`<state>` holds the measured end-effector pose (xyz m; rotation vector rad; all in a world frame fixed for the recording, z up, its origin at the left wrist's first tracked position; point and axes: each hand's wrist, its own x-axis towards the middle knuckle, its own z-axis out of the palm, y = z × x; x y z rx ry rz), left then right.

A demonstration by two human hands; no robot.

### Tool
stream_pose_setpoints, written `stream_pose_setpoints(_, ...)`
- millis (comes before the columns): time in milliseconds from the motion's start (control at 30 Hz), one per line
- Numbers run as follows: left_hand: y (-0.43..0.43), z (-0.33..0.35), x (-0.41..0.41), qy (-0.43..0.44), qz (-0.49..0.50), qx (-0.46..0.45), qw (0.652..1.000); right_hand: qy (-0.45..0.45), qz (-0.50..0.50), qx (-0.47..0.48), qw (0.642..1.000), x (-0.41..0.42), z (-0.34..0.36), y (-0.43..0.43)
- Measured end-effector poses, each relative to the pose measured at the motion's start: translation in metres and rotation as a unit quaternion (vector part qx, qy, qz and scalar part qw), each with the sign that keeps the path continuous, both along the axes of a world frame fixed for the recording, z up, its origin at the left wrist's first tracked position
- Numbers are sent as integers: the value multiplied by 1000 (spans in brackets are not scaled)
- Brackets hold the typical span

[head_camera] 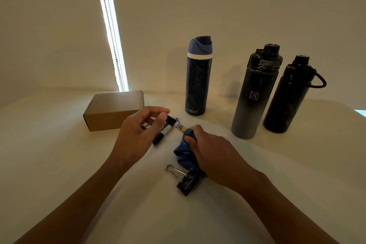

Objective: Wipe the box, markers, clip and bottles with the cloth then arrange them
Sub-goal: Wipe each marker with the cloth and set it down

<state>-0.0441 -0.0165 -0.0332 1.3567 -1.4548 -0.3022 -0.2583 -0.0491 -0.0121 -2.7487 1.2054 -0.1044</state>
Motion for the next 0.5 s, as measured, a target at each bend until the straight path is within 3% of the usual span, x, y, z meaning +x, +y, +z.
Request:
stream_pose_setpoints(167,-3,-2,-2,-15,26,18,999,-16,-2,-32,999,0,-5,0)
stream_pose_setpoints(500,-4,-1,5,68,19,-13,997,-61,7,-3,998,-2,-7,3)
